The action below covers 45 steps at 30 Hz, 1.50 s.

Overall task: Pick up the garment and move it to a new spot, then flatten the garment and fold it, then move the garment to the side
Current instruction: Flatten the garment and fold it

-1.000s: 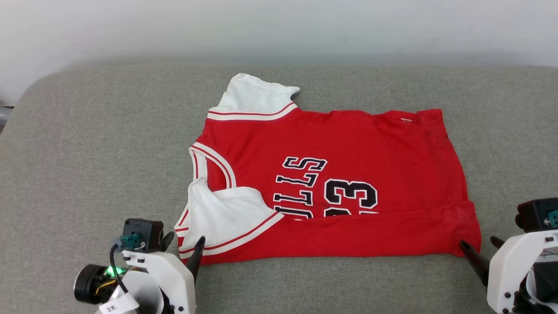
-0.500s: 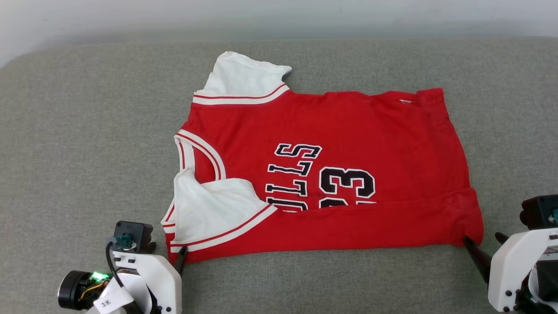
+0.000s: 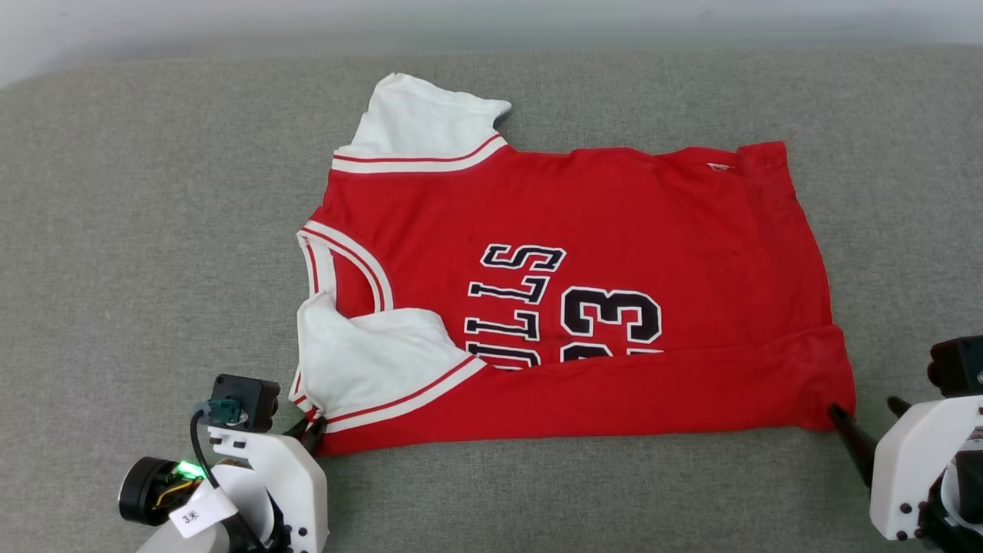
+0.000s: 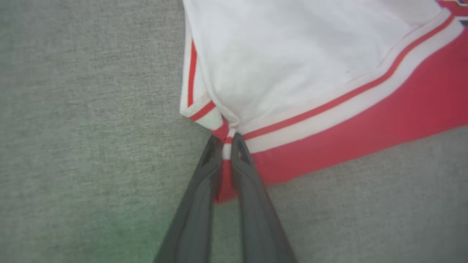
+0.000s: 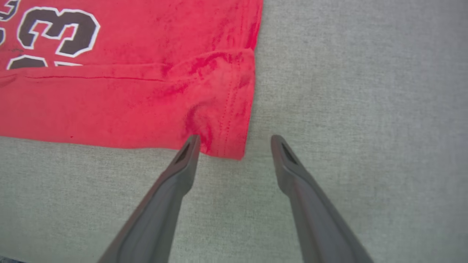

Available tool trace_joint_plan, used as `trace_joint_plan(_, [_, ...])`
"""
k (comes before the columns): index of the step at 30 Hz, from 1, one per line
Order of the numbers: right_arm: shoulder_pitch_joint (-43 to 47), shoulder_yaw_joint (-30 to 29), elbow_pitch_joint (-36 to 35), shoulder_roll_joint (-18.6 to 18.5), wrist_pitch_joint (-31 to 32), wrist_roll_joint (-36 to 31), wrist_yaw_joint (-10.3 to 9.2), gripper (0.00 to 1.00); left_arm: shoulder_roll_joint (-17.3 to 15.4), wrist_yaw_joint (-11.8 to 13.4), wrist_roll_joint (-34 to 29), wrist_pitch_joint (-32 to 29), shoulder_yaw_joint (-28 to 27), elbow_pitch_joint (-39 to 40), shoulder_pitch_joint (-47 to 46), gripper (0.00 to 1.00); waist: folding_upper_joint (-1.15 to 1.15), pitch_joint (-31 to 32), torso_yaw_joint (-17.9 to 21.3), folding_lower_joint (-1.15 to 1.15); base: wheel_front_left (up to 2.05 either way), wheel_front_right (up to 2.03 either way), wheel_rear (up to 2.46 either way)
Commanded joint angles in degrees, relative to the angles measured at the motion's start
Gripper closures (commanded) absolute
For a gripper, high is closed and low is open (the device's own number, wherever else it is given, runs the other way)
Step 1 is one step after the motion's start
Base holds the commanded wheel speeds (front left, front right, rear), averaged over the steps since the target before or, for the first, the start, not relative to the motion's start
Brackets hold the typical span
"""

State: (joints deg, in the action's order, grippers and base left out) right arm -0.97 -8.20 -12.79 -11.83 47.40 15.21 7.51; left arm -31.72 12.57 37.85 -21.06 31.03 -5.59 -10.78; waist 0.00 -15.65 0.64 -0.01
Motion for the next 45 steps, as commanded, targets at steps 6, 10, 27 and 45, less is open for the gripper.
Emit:
trace_joint_plan(6, [-0.69, 0.16, 2.29, -0.69, -0.49, -1.56, -0.05, 0.00, 0.08, 0.60, -0.39, 2.36, -0.40, 1.37, 1.45, 1.00, 0.00, 1.92, -1.53, 0.01, 0.00, 0.00, 0.00])
trace_joint_plan(10, [-1.50, 0.22, 4.87, -1.36, 0.05, -2.49, -0.05, 0.00, -0.55, 0.95, -1.03, 2.86, -0.49, 5.31, 1.27, 1.00, 0.00, 2.21, -2.50, 0.01, 0.00, 0.00, 0.00])
trace_joint_plan(27, [-2.62, 1.54, 13.33, 0.96, 0.75, -4.64, -0.03, 0.24, -1.98, 1.72, -2.39, 1.13, 0.66, 13.82, -0.03, 1.00, 0.00, -1.43, -4.82, 0.01, 0.00, 0.00, 0.00])
trace_joint_plan(45, [-1.74, 0.51, 13.69, -3.23, 0.67, -2.25, -0.07, 1.00, -2.17, 2.11, -0.91, 0.29, 1.57, 11.05, 3.10, 1.00, 0.00, 4.05, -4.33, 0.01, 0.00, 0.00, 0.00])
